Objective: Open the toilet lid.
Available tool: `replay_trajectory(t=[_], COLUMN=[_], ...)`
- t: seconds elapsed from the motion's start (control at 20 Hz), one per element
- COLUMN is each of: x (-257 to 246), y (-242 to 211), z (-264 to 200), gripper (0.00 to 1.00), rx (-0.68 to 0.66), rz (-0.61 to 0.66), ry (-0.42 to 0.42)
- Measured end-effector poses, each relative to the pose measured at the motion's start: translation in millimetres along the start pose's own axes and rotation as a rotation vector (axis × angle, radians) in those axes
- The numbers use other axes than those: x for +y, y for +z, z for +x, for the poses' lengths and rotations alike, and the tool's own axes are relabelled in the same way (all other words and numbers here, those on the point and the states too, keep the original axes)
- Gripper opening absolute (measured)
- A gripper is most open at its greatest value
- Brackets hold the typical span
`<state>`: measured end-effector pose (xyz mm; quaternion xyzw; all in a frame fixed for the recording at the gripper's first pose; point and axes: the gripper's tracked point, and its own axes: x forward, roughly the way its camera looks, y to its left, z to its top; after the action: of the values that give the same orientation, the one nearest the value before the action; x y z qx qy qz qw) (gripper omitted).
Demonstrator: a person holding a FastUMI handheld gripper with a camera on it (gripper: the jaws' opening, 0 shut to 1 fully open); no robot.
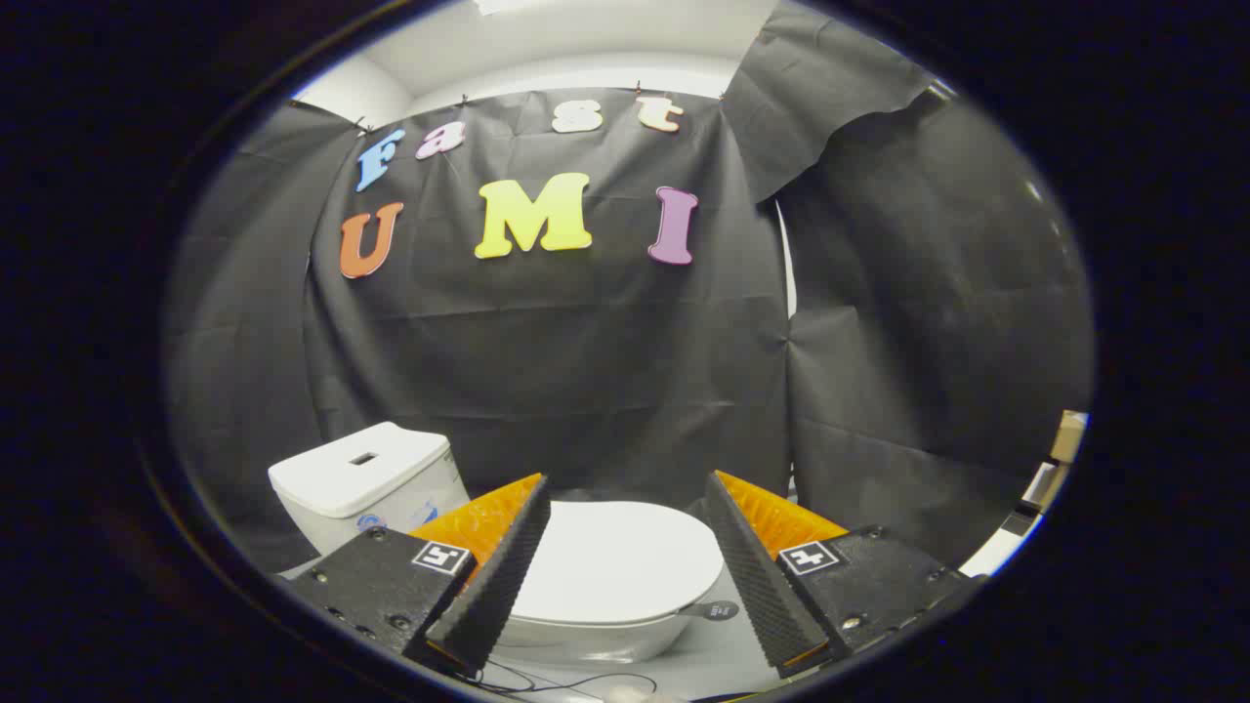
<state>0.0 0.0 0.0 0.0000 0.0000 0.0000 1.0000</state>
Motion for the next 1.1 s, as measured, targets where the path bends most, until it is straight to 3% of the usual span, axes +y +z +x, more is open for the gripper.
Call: replay_trajectory(t=[1.1], x=[-12], y=[9], z=[3], gripper=[1.00], rx=[-0.006], rz=[-0.018], ry=[0.004])
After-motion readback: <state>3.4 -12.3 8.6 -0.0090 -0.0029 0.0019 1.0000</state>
